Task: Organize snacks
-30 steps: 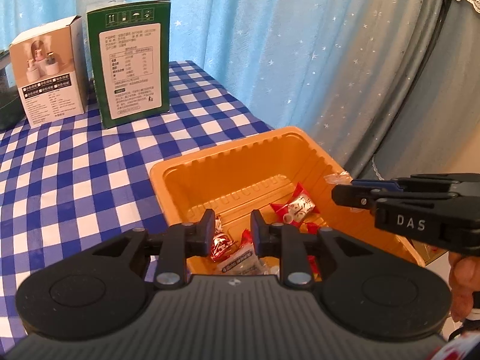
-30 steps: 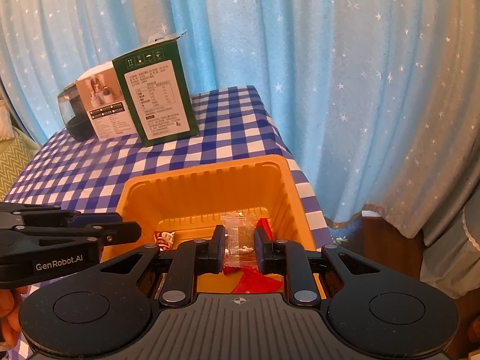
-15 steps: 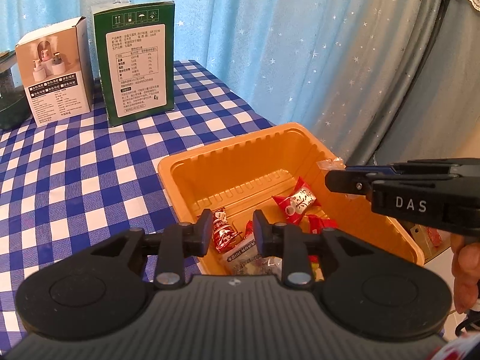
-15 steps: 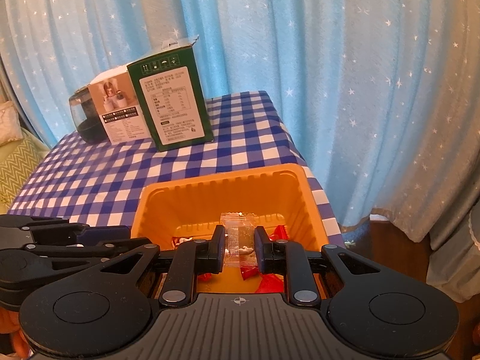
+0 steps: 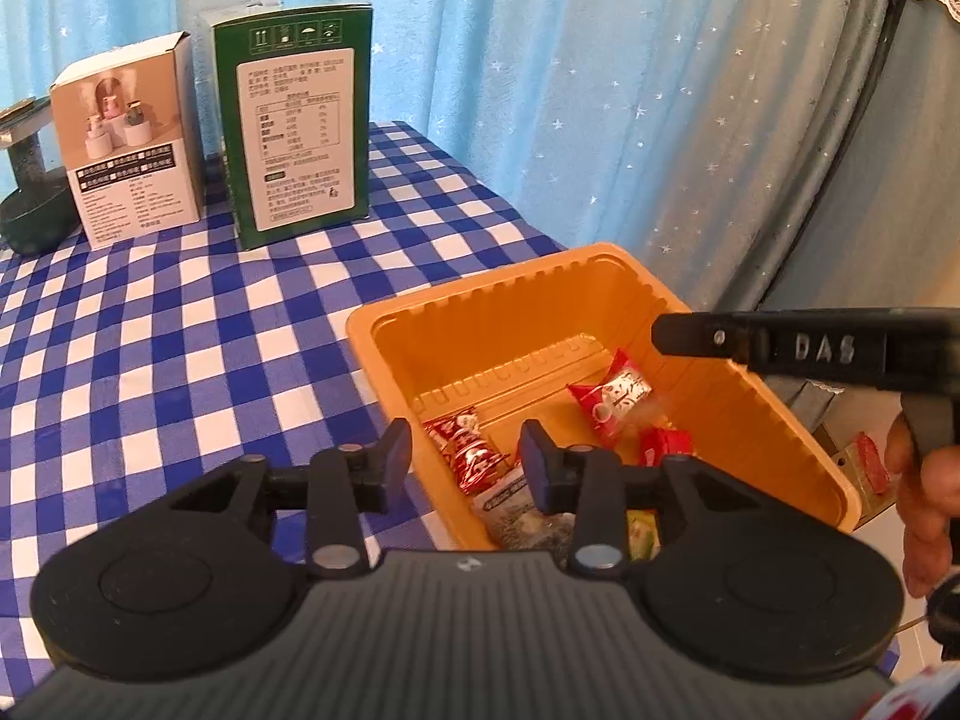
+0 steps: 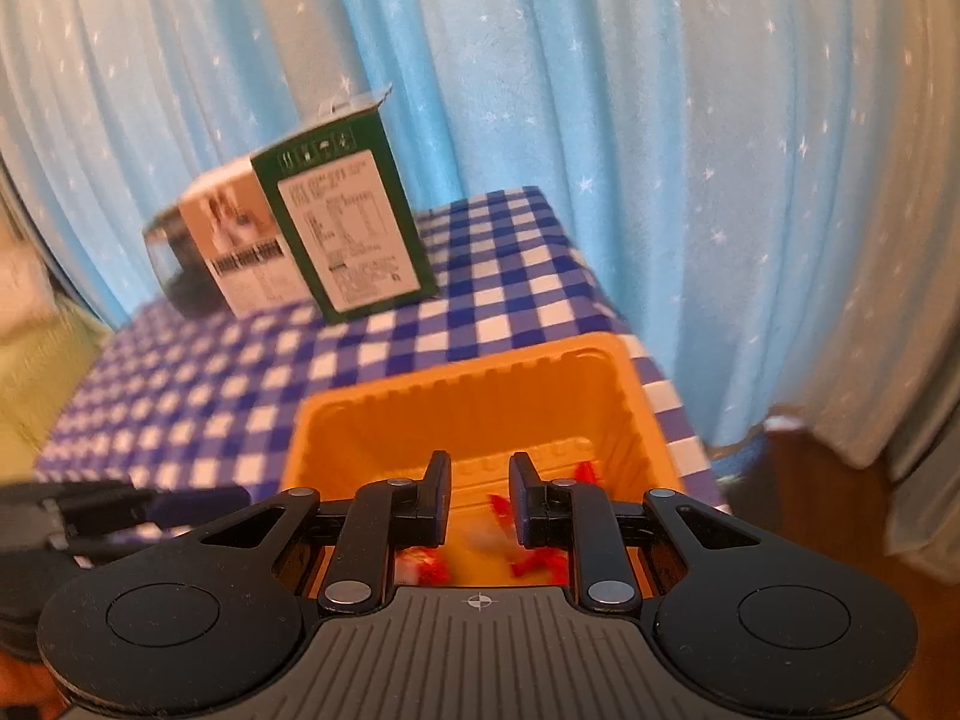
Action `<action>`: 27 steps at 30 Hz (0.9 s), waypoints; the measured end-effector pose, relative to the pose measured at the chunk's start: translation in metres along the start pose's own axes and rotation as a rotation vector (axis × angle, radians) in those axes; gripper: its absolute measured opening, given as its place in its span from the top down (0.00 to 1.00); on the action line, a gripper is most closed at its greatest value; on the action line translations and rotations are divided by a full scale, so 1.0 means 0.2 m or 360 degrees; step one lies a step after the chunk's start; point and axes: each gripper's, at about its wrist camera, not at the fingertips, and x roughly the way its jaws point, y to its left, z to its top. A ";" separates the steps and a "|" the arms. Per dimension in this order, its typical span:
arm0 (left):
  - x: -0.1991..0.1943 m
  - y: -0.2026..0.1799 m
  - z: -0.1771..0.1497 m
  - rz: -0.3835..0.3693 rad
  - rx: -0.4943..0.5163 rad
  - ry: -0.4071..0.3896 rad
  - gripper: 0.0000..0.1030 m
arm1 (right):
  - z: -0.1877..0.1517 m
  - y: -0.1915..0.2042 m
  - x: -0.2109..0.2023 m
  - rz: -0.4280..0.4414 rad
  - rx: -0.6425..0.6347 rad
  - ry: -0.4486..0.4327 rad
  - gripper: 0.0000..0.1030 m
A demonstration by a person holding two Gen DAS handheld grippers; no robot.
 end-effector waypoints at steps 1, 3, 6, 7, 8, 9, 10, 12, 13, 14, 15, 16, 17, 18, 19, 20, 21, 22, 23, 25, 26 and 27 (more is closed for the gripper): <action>-0.01 0.00 -0.01 0.0002 -0.0005 -0.0002 0.63 | 0.00 -0.01 0.00 0.0006 0.0026 0.0001 0.79; -0.02 0.01 -0.02 0.0005 -0.0011 -0.0009 0.59 | 0.00 -0.03 -0.01 -0.0015 0.0043 -0.0006 0.79; -0.06 0.00 -0.04 0.0007 -0.0026 -0.0026 0.53 | -0.01 -0.07 -0.05 -0.0035 0.0094 0.0001 0.79; -0.08 0.00 -0.05 0.0010 -0.0032 -0.0031 0.47 | -0.02 -0.09 -0.06 -0.0040 0.0111 0.0006 0.78; -0.10 -0.01 -0.06 0.0015 -0.0035 -0.0037 0.40 | -0.03 -0.09 -0.08 -0.0042 0.0120 0.0010 0.78; -0.11 -0.02 -0.06 0.0022 -0.0037 -0.0043 0.37 | -0.04 -0.10 -0.10 -0.0042 0.0128 0.0013 0.78; -0.13 -0.03 -0.07 0.0029 -0.0038 -0.0051 0.31 | -0.05 -0.11 -0.12 -0.0040 0.0135 0.0014 0.78; -0.17 -0.05 -0.09 0.0039 -0.0040 -0.0063 0.26 | -0.08 -0.11 -0.17 -0.0035 0.0149 0.0016 0.76; -0.20 -0.06 -0.11 0.0044 -0.0047 -0.0070 0.22 | -0.09 -0.11 -0.20 -0.0035 0.0154 0.0018 0.68; -0.22 -0.07 -0.12 0.0045 -0.0054 -0.0079 0.19 | -0.10 -0.11 -0.23 -0.0038 0.0154 0.0021 0.63; -0.24 -0.08 -0.13 0.0045 -0.0062 -0.0093 0.18 | -0.12 -0.10 -0.26 -0.0043 0.0153 0.0018 0.51; -0.28 -0.09 -0.15 0.0052 -0.0062 -0.0108 0.16 | -0.13 -0.09 -0.29 -0.0044 0.0152 0.0011 0.46; -0.30 -0.11 -0.16 0.0060 -0.0054 -0.0118 0.14 | -0.14 -0.08 -0.32 -0.0043 0.0150 0.0004 0.45; -0.33 -0.12 -0.17 0.0070 -0.0050 -0.0128 0.12 | -0.16 -0.07 -0.35 -0.0041 0.0148 0.0004 0.44; -0.36 -0.13 -0.19 0.0082 -0.0051 -0.0135 0.09 | -0.17 -0.06 -0.38 -0.0040 0.0144 0.0009 0.42; -0.40 -0.15 -0.21 0.0093 -0.0053 -0.0142 0.07 | -0.19 -0.05 -0.41 -0.0040 0.0142 0.0016 0.40; -0.43 -0.16 -0.22 0.0102 -0.0056 -0.0147 0.06 | -0.20 -0.05 -0.45 -0.0041 0.0143 0.0017 0.36; -0.46 -0.17 -0.24 0.0108 -0.0062 -0.0149 0.03 | -0.21 -0.04 -0.48 -0.0041 0.0148 0.0013 0.31; -0.49 -0.18 -0.25 0.0114 -0.0069 -0.0150 0.01 | -0.23 -0.04 -0.51 -0.0044 0.0155 0.0006 0.29; -0.56 -0.21 -0.28 0.0132 -0.0074 -0.0160 0.00 | -0.26 -0.02 -0.57 -0.0052 0.0161 0.0002 0.26; -0.58 -0.22 -0.30 0.0141 -0.0077 -0.0162 0.00 | -0.27 -0.01 -0.61 -0.0053 0.0157 0.0003 0.26; -0.61 -0.24 -0.32 0.0152 -0.0084 -0.0165 0.00 | -0.29 0.00 -0.63 -0.0053 0.0150 0.0006 0.26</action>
